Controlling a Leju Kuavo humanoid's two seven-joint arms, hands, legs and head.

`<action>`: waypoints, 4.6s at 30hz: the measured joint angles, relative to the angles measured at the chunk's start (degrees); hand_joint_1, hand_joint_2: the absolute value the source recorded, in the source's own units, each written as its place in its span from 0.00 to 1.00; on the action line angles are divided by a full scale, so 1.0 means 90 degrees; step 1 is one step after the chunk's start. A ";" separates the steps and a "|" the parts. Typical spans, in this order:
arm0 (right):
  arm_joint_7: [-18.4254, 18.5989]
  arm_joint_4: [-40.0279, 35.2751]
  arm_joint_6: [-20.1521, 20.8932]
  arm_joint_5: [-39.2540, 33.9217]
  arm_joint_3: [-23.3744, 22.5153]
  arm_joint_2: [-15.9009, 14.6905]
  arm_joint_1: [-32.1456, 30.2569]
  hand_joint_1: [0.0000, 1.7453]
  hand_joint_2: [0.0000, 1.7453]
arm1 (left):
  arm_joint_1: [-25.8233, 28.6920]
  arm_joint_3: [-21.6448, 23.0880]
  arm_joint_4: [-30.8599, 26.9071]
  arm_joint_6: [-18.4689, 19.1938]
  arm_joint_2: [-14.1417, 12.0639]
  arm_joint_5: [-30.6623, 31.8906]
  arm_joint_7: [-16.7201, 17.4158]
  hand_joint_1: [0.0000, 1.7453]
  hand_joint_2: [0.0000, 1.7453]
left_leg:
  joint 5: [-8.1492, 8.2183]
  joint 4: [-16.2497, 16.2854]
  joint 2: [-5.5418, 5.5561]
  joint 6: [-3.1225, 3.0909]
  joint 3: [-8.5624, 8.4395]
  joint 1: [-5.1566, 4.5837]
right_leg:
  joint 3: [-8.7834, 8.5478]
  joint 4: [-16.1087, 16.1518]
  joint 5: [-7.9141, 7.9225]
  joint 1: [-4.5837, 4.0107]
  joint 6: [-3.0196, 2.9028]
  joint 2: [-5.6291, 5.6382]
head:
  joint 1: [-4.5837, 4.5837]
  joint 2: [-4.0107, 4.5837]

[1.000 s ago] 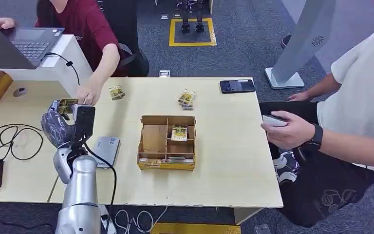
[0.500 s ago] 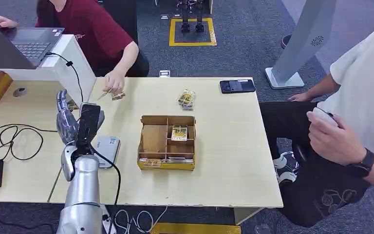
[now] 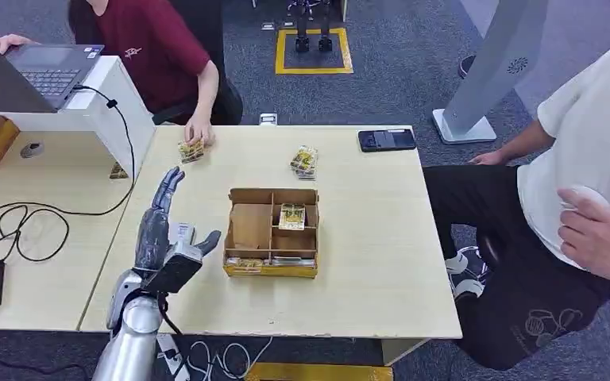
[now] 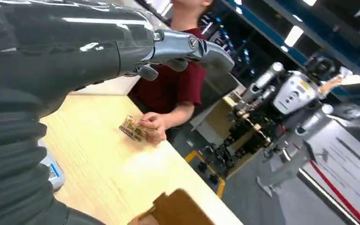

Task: Pass the card to the sensor for recognition and then transmit it.

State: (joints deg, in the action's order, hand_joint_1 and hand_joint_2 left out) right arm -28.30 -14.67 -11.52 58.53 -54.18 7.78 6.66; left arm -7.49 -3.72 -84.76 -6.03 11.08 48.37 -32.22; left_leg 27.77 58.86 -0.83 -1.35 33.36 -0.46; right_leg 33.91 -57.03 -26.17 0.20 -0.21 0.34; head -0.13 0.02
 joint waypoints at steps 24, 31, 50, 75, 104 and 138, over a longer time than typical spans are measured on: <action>-0.0073 0.0000 -0.0104 -0.0109 -0.0483 -0.0029 -0.0117 0.00 1.00 | 0.1562 0.2240 -0.0530 -0.2156 -0.0743 0.3302 0.0966 0.00 1.00 | 0.0012 0.0000 0.0002 -0.0004 -0.0003 -0.0002 | -0.0004 0.0002 -0.0014 0.0001 0.0006 -0.0001 | -0.0002 0.0000; -0.0027 0.0000 -0.0119 -0.0056 -0.0617 -0.0029 -0.0117 0.00 1.00 | 0.1574 0.2871 -0.0330 -0.2475 -0.0799 0.3694 0.1618 0.00 1.00 | 0.0012 0.0000 0.0002 -0.0003 -0.0004 -0.0002 | -0.0004 0.0002 -0.0014 0.0000 0.0006 -0.0001 | 0.0000 0.0000; 0.0019 0.0000 -0.0092 0.0092 -0.0892 -0.0029 -0.0109 0.00 1.00 | 0.0814 0.2898 0.0731 -0.2849 -0.0537 0.4605 0.3259 0.00 1.00 | 0.0012 0.0000 0.0005 -0.0003 -0.0004 -0.0001 | -0.0007 0.0001 -0.0013 0.0000 0.0006 -0.0005 | -0.0002 0.0000; 0.0005 0.0000 -0.0095 0.0192 -0.0913 -0.0029 -0.0111 0.00 1.00 | 0.0516 0.2701 0.1289 -0.2912 -0.0459 0.4605 0.3465 0.00 1.00 | 0.0012 0.0000 0.0005 -0.0003 -0.0004 -0.0001 | -0.0006 0.0001 -0.0014 0.0000 0.0006 -0.0004 | -0.0002 0.0000; -0.0068 0.0000 -0.0083 0.0262 -0.1052 -0.0029 -0.0109 0.00 1.00 | 0.0403 0.2354 0.1753 -0.3009 -0.0365 0.4605 0.3181 1.00 1.00 | 0.0012 0.0000 0.0005 -0.0003 -0.0004 -0.0001 | -0.0007 0.0000 -0.0014 0.0000 0.0006 -0.0004 | 0.0000 0.0000; 0.0138 -0.0002 -0.0049 0.0549 -0.1115 -0.0044 -0.0071 0.00 1.00 | -0.0515 0.1157 -0.1219 -0.1642 -0.0093 0.3230 0.2992 1.00 1.00 | 0.0009 0.0001 0.0006 0.0000 -0.0012 0.0001 | -0.0013 -0.0003 -0.0011 -0.0001 0.0004 -0.0007 | 0.0000 0.0000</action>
State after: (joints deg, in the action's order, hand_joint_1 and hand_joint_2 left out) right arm -27.06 -14.69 -11.96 63.47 -64.22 7.39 6.02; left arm -12.13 6.69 -95.73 -20.81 10.25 77.44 -5.29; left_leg 27.85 58.87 -0.78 -1.35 33.25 -0.46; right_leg 33.79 -57.06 -26.27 0.19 -0.18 0.27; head -0.13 0.02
